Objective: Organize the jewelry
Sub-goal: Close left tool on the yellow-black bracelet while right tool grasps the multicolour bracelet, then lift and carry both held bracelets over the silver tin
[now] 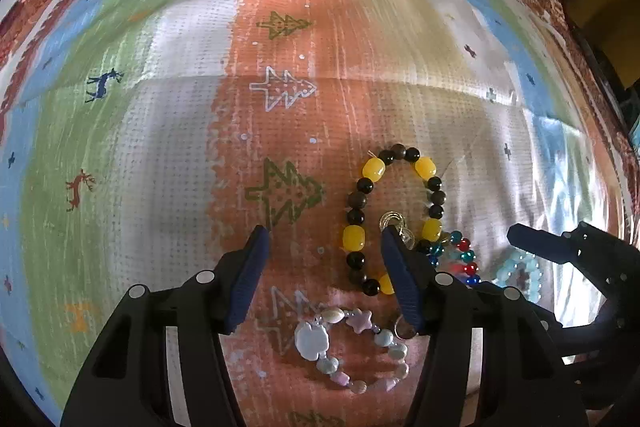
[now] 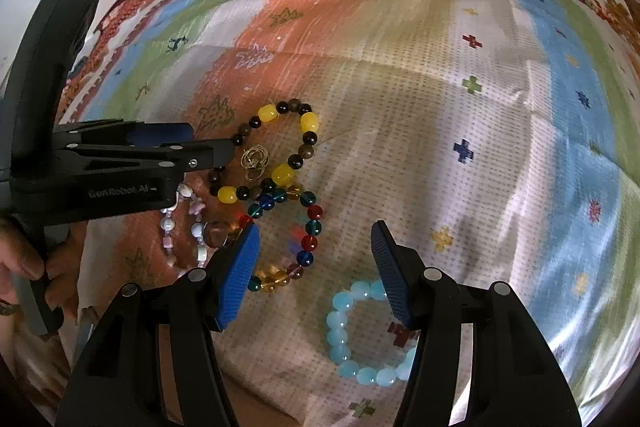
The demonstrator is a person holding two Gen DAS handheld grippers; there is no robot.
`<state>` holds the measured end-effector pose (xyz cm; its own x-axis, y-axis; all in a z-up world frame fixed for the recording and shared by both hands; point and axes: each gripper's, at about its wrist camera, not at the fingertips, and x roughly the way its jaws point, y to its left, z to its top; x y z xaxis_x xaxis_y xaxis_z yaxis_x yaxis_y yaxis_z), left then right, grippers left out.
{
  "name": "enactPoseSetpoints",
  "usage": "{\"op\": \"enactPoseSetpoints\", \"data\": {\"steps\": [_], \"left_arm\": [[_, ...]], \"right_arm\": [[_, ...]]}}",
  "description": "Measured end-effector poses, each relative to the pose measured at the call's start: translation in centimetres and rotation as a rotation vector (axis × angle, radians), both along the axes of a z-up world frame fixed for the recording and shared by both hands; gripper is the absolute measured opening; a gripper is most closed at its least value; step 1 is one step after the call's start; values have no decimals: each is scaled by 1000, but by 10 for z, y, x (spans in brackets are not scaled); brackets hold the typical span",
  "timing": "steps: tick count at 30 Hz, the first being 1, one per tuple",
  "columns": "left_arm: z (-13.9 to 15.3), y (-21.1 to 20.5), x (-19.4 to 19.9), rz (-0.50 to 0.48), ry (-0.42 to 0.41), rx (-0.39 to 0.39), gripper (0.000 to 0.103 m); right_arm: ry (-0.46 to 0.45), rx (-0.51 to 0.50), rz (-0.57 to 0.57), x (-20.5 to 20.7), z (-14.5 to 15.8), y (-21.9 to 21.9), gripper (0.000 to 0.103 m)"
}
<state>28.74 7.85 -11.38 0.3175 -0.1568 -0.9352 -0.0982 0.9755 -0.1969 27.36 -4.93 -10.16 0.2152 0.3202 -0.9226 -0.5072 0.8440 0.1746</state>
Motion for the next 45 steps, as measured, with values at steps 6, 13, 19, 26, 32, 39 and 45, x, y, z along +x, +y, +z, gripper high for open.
{"op": "enactPoseSetpoints", "data": {"steps": [6, 13, 19, 26, 32, 39, 45], "left_arm": [[-3, -4, 3, -15, 2, 28, 59], [-5, -7, 7, -35, 0, 67, 55], [-6, -6, 10, -37, -6, 121, 32], [-5, 1, 11, -27, -12, 97, 11], [9, 3, 7, -18, -43, 59, 11], [33, -6, 1, -26, -106, 24, 11], [51, -19, -2, -42, -149, 0, 11]], "right_arm": [[11, -35, 16, 5, -10, 6, 58], [0, -79, 19, 11, -19, 8, 43], [-7, -108, 21, 14, -21, 7, 24], [-31, -115, 30, 11, -20, 5, 10], [-55, -103, 26, 7, -10, 4, 10], [-85, -84, 30, 0, 5, 5, 10], [-101, -66, 18, -8, 16, 1, 10]]}}
